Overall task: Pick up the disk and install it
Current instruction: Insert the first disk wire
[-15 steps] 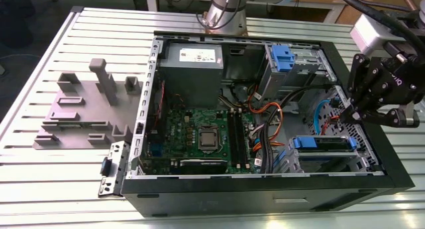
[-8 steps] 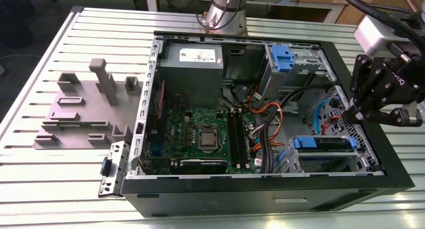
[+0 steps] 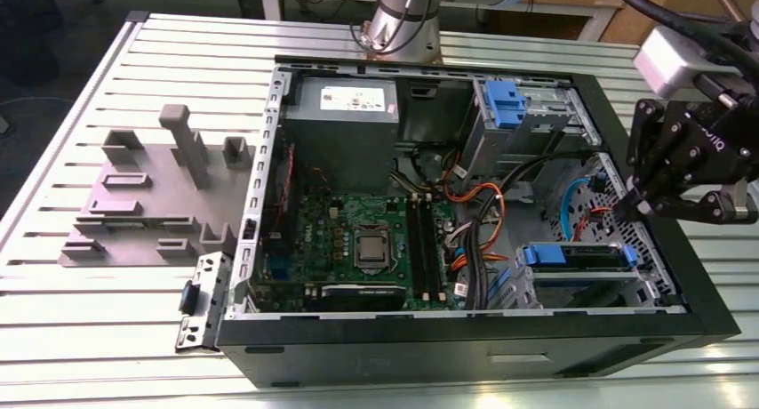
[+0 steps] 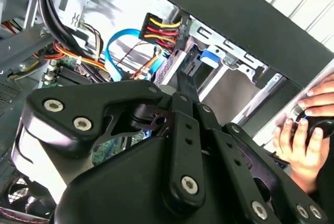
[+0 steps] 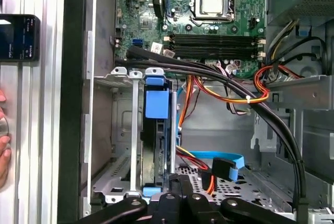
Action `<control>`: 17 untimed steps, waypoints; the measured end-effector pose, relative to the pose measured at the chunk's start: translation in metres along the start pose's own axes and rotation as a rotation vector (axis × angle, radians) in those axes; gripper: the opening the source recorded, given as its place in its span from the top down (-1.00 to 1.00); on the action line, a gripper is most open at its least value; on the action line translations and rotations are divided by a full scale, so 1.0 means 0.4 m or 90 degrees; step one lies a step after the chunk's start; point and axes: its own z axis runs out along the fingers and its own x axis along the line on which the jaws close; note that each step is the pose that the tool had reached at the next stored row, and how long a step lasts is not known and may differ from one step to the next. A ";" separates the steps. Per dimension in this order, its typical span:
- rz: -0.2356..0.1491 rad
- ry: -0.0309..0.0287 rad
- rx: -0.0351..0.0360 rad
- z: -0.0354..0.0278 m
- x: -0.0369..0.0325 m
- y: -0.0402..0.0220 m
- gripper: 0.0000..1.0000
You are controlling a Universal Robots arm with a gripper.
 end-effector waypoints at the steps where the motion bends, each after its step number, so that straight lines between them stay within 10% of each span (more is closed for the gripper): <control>1: 0.000 0.0002 0.0000 0.000 -0.002 -0.002 0.79; 17: -0.053 0.0096 0.0003 0.011 -0.017 -0.021 0.40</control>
